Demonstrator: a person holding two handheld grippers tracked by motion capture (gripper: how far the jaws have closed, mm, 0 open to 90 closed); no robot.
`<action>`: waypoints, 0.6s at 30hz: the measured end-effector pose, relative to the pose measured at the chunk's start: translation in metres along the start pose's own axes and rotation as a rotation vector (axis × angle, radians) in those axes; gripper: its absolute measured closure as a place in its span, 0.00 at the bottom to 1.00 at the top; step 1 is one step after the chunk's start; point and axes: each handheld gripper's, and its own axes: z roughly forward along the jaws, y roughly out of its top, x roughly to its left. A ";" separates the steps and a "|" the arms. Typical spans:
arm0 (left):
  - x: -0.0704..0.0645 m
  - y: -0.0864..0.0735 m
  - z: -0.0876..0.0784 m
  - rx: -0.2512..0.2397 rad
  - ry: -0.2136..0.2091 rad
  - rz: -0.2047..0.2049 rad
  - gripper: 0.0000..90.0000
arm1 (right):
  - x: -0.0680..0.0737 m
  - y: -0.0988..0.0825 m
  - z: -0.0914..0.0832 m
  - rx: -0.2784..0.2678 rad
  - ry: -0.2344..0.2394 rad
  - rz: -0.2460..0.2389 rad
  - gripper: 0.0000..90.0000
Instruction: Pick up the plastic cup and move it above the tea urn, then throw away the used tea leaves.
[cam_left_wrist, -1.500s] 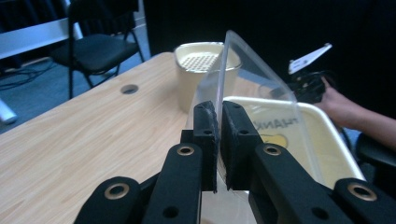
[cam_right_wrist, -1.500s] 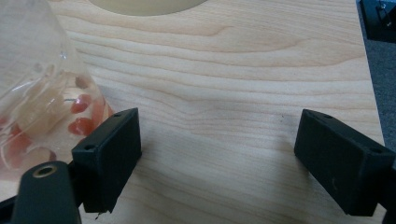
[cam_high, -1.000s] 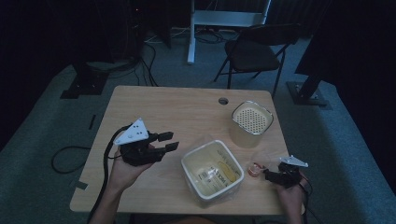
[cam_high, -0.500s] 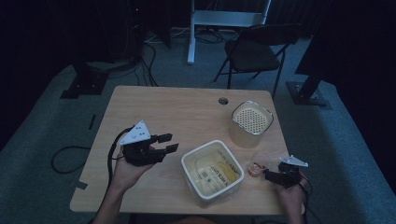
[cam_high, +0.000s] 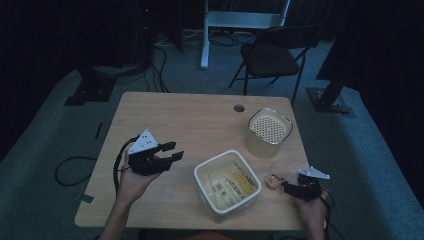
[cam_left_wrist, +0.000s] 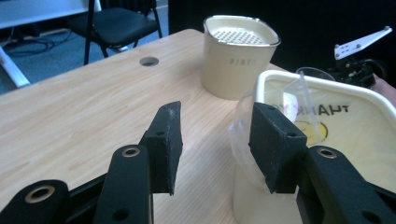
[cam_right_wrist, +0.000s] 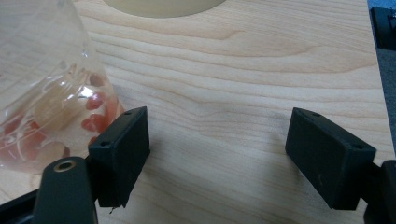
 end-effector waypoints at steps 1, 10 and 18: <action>0.001 -0.001 0.000 0.002 0.003 -0.004 0.61 | 0.000 0.000 0.000 0.000 0.000 0.000 0.24; 0.004 -0.008 0.001 0.006 0.003 -0.019 0.61 | 0.000 0.000 0.000 0.000 0.007 -0.006 0.24; 0.007 -0.010 0.001 0.001 0.028 -0.014 0.60 | -0.001 -0.003 -0.004 0.013 0.043 -0.038 0.22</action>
